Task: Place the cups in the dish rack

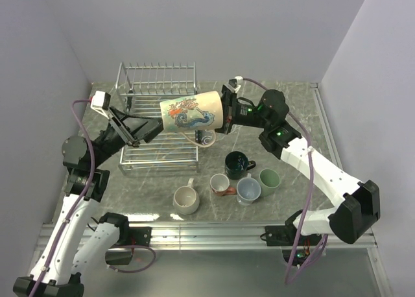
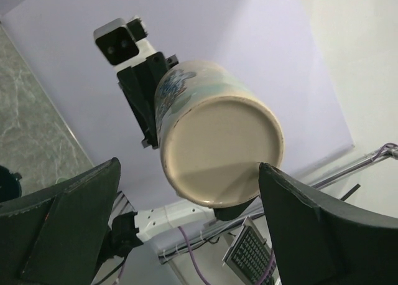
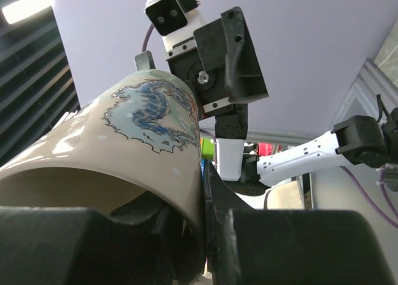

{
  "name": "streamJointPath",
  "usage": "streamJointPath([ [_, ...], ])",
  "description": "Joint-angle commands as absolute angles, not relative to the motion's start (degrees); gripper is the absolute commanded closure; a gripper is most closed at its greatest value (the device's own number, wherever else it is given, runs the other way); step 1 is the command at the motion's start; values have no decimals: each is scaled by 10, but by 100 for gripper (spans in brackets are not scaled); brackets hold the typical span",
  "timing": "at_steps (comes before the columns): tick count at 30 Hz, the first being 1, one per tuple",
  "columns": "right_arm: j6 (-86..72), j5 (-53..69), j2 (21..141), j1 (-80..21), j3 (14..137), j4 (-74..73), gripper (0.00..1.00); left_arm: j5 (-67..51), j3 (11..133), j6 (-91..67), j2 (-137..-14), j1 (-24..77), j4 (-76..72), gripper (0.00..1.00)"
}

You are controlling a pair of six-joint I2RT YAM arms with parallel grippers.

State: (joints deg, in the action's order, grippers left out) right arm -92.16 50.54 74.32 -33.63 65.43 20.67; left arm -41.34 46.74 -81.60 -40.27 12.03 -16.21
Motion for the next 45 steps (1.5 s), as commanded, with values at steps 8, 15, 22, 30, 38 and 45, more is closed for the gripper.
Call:
streamJointPath([
  [8,-943,483,746,-372,667,301,100,-403,485,-829,-382,125,-206,1],
  [15,-1003,464,748,-369,614,428,100,-383,511,-813,-343,125,-126,1],
  [22,-1021,468,759,-373,600,441,100,-377,559,-756,-345,125,-21,1],
  [30,-968,478,781,-387,657,362,100,-374,581,-706,-388,125,28,0],
  [38,-923,475,790,-409,678,301,100,-378,600,-687,-419,127,41,1],
  [45,-937,459,815,-417,683,331,100,-373,599,-682,-439,141,49,40],
])
